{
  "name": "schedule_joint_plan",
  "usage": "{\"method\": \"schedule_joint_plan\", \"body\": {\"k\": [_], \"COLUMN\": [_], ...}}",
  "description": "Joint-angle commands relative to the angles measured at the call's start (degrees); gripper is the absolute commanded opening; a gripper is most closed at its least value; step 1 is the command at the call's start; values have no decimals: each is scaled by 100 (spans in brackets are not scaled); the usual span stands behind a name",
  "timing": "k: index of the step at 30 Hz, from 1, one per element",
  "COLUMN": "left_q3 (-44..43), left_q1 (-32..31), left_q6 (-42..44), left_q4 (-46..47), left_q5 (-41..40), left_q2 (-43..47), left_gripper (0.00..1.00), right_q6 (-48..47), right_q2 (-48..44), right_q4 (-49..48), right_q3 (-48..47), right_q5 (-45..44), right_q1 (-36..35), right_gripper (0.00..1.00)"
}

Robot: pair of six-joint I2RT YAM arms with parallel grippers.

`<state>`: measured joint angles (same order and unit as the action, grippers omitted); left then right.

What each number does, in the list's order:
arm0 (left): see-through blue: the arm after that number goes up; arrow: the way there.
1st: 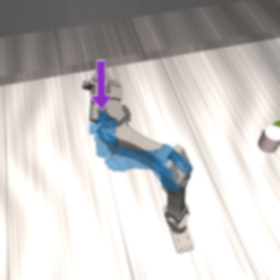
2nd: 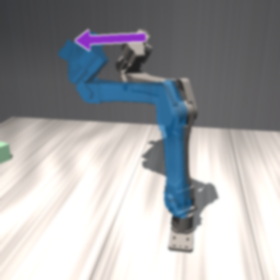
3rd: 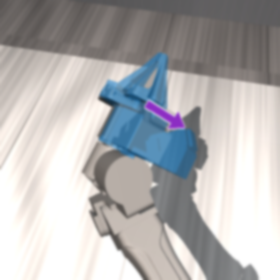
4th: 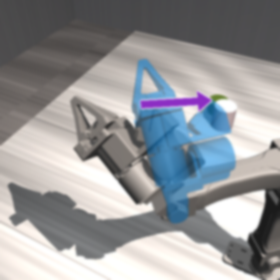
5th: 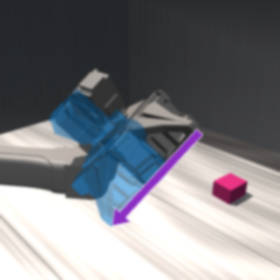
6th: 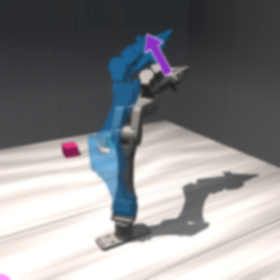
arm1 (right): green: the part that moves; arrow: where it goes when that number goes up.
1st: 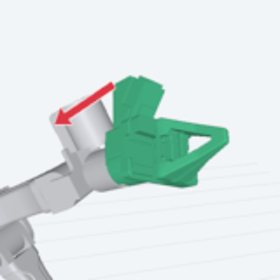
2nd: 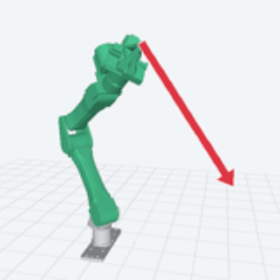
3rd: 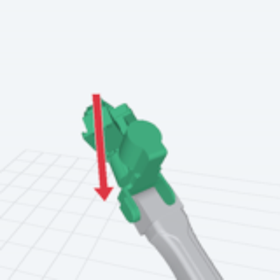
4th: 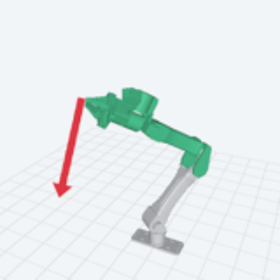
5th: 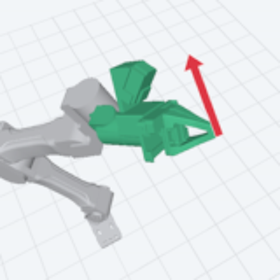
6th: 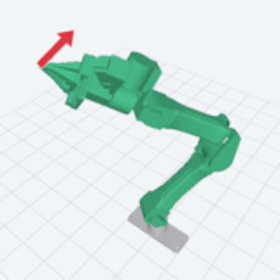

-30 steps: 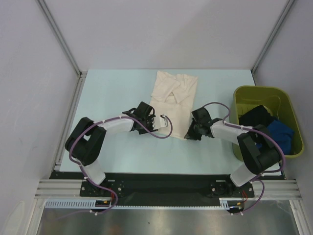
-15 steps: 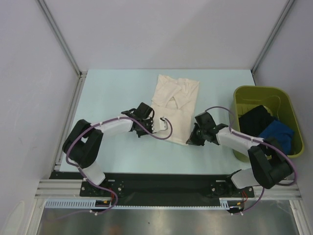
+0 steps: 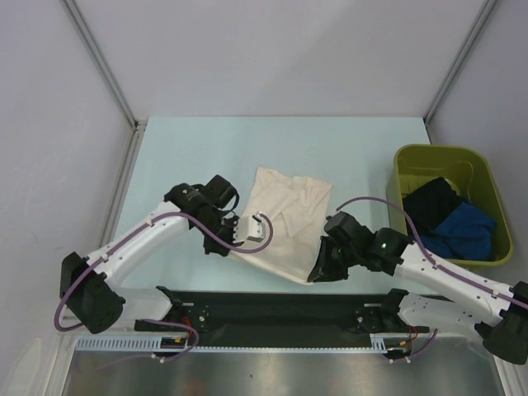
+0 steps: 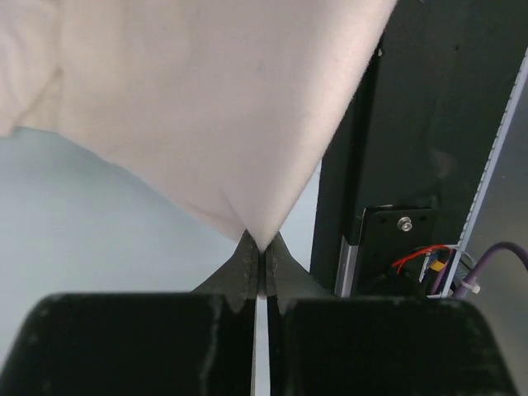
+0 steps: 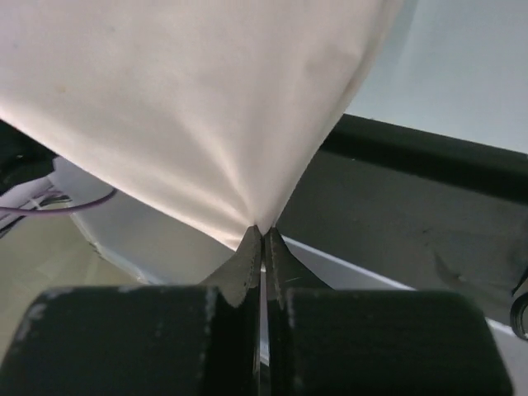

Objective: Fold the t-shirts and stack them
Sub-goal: Fold the tshirt

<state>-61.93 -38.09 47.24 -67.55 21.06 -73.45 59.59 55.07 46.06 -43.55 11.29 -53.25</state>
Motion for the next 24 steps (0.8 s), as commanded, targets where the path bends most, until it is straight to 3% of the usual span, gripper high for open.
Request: {"method": "schedule_joint_plan", "body": {"k": [1, 4, 5, 8, 12, 18, 24], "left_q3": [-845, -1636, -1847, -2699, -4172, -6388, -6710], "left_q1": [160, 503, 678, 1003, 1268, 1436, 1444], "left_q6": [233, 163, 128, 49, -355, -699, -795], "left_q4": [-998, -769, -690, -663, -523, -496, 13], "left_q5": [302, 355, 364, 504, 233, -189, -594], "left_q2": [8, -667, -879, -1878, -3164, -4912, -5513], "left_gripper": [0, 0, 0, 0, 0, 0, 0], "right_q6": [107, -807, -1253, -1721, -2048, -2180, -2171], "right_q2": [100, 380, 460, 1057, 1953, 3255, 4080], "right_q4": [1044, 949, 835, 194, -736, -1353, -1653], "right_q3": [-566, -883, -944, -1120, -1576, -2184, -2711], "right_q5": [163, 268, 286, 295, 225, -57, -197], "right_q1": [487, 1490, 2155, 3072, 3794, 4235, 4420], "right_gripper": [0, 0, 0, 0, 0, 0, 0]}}
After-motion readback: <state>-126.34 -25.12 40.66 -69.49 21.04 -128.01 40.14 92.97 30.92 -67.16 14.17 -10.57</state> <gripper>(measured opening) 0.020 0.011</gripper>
